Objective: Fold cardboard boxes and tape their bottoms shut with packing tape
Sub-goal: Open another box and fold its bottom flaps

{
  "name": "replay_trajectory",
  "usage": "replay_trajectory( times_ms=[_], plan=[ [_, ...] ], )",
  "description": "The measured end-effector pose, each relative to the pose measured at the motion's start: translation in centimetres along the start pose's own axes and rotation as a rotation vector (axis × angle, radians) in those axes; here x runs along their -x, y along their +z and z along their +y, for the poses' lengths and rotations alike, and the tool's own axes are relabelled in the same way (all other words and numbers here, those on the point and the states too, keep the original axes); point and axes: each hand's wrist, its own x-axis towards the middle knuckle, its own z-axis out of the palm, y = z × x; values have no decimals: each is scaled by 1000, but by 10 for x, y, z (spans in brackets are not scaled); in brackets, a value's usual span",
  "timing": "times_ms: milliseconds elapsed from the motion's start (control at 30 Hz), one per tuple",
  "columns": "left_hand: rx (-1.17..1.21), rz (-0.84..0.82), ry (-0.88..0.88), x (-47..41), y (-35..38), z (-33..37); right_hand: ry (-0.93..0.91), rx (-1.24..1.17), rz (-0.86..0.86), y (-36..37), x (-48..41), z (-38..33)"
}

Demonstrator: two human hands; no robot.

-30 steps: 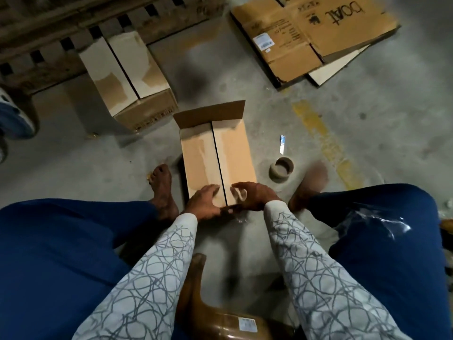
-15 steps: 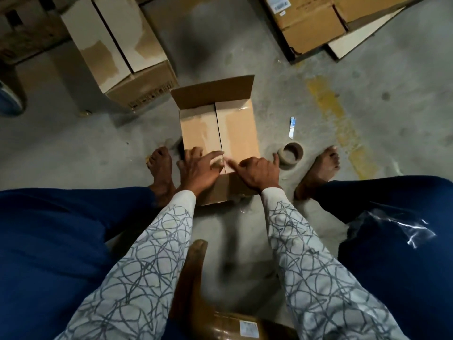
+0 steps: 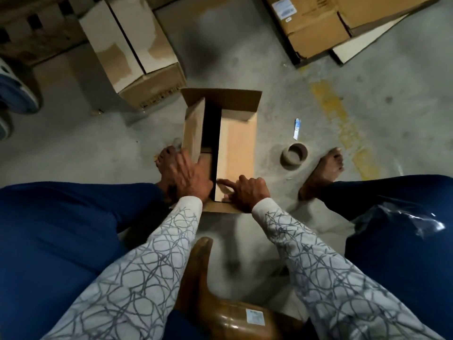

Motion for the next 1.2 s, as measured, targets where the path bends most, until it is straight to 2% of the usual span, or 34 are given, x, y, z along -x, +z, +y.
replay_trajectory(
  times_ms=[67,167,200,267,333,367,467,633,733,800,900,933,1067,1200],
  plan=[
    [-52,14,-116,2,-6,-15,-35,51,18,6,-11,-10],
    [-59,-111,-240,-2,-12,-43,-85,134,10,1,-23,-26],
    [-104,-182,-232,-2,-15,-52,-77,153,14,-4,-22,-28],
    [-292,-295,-93,6,-16,-69,-8,74,68,-15,-13,-25],
    [-366,-394,45,19,-15,-82,120,-166,133,-25,7,-10],
    [-330,-411,57,22,-15,-85,196,-279,171,-29,18,2],
    [-187,-314,-18,27,-11,-84,369,-543,264,-29,55,35],
    [-4,-144,-185,19,-9,-63,426,-661,86,4,78,52],
    [-93,18,-151,8,-7,-50,527,-606,251,16,68,40],
    [-182,180,24,-4,1,-37,540,-573,407,15,57,27],
    [-435,384,579,-28,24,-15,405,-531,471,10,46,5],
    [-423,385,631,-36,27,-11,387,-531,459,12,44,1],
    [-308,287,473,-56,13,-2,495,-679,478,18,37,0],
    [-175,249,413,-87,-12,13,456,-719,555,24,31,3]
  ],
)
